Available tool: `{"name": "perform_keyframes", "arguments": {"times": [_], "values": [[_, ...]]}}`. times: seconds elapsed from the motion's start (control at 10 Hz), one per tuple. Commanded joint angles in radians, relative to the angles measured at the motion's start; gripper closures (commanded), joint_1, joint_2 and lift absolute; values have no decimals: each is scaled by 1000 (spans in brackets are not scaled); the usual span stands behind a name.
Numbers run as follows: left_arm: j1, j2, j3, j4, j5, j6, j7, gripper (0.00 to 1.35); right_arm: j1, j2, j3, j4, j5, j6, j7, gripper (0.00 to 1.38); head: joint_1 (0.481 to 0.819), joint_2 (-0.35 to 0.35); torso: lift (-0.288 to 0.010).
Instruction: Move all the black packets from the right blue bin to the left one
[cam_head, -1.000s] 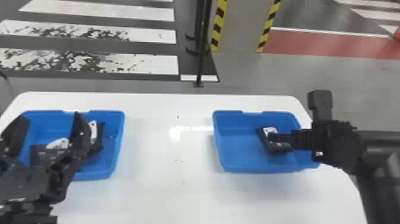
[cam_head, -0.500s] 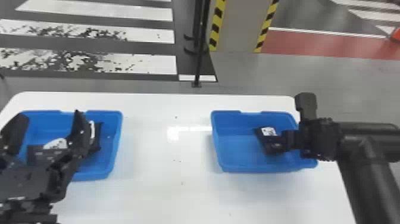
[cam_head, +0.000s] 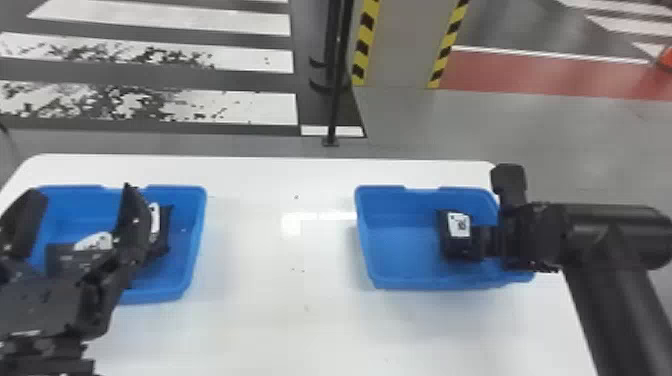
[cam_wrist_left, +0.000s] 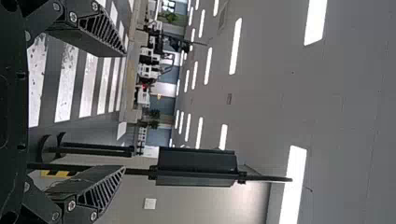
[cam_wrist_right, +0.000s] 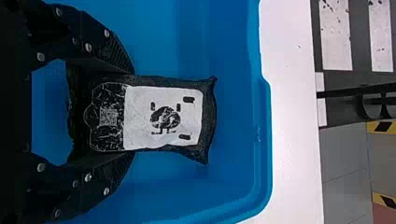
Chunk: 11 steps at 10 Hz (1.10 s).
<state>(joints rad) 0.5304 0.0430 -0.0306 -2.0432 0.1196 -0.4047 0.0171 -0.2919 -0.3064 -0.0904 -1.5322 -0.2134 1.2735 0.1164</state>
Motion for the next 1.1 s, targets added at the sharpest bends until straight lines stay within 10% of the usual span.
{"name": "perform_keyframes", "arguments": {"times": [0.0,0.3,0.6,1.0], "values": [[2,0,3,0,0,-3,1,194,12,-2,7,-20,0,-2,0,1099,695,-160,-140],[0,2,-5,0,-10,-13,0,193,137,12,-31,-165,-28,-191,26,1104,695,-149,-140],[2,3,-1,-10,-42,-22,0,188,208,20,-37,-133,-74,-775,227,1104,695,-126,-140],[-15,5,35,-118,24,262,-108,177,319,1,194,-401,-327,-925,304,1104,679,9,-140]]}}
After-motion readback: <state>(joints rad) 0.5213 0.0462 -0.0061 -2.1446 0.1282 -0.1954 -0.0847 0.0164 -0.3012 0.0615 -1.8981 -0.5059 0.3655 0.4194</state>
